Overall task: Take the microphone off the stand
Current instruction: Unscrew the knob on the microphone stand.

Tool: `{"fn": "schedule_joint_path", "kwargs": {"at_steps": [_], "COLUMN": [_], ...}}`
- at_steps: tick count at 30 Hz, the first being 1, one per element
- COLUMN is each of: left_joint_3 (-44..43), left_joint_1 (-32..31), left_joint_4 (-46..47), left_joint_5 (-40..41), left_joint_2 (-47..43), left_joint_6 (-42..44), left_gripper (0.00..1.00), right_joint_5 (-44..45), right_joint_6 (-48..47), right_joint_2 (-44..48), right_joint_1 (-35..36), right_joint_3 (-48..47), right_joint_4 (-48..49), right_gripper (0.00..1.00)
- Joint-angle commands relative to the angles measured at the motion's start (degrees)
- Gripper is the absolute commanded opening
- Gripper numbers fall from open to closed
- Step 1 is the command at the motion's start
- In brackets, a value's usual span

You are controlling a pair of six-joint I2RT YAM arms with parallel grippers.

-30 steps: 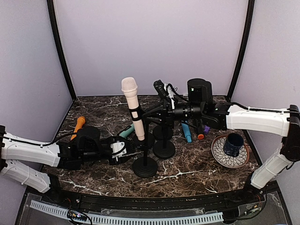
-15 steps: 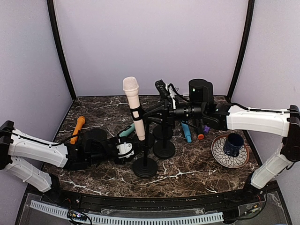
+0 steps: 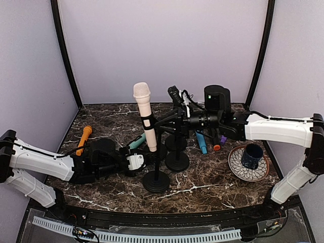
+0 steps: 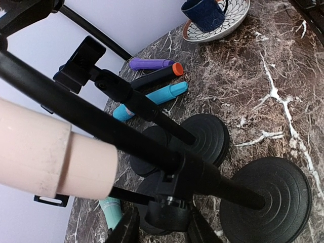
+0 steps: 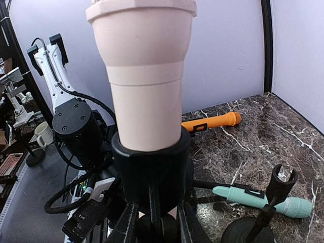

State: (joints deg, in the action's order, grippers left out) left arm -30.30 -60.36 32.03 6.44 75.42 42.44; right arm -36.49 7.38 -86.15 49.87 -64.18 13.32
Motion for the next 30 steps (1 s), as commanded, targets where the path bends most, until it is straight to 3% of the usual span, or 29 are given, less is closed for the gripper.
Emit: {"fn": "schedule_joint_path", "kwargs": {"at_steps": [1, 8, 15, 25, 30], "left_joint_3": [-1.7, -3.1, -4.4, -5.1, -3.3], "left_joint_1": [-0.3, -0.3, -0.2, 0.4, 3.5], "left_joint_4": [0.0, -2.4, -5.7, -8.8, -6.4], "left_joint_5": [-1.0, -0.7, -0.8, -4.2, -12.0], "left_joint_2": [-0.1, 0.8, 1.0, 0.7, -0.4], "left_joint_6": [-0.3, -2.2, -5.9, -23.1, -32.4], "left_gripper": [0.29, 0.15, 0.09, 0.04, 0.03], "right_joint_5": [-2.0, -2.1, -2.0, -1.1, -0.6], "right_joint_6": [1.5, 1.6, 1.5, 1.4, 1.4], "right_joint_2": [2.7, 2.4, 2.6, 2.8, 2.4], "right_joint_1": [-0.1, -0.1, -0.1, -0.1, 0.1], "right_joint_3": [-0.5, -0.3, 0.1, 1.5, 2.0], "right_joint_4": [7.5, 7.7, 7.7, 8.7, 7.7], "right_gripper": [0.00, 0.00, 0.00, 0.00, 0.00]}}
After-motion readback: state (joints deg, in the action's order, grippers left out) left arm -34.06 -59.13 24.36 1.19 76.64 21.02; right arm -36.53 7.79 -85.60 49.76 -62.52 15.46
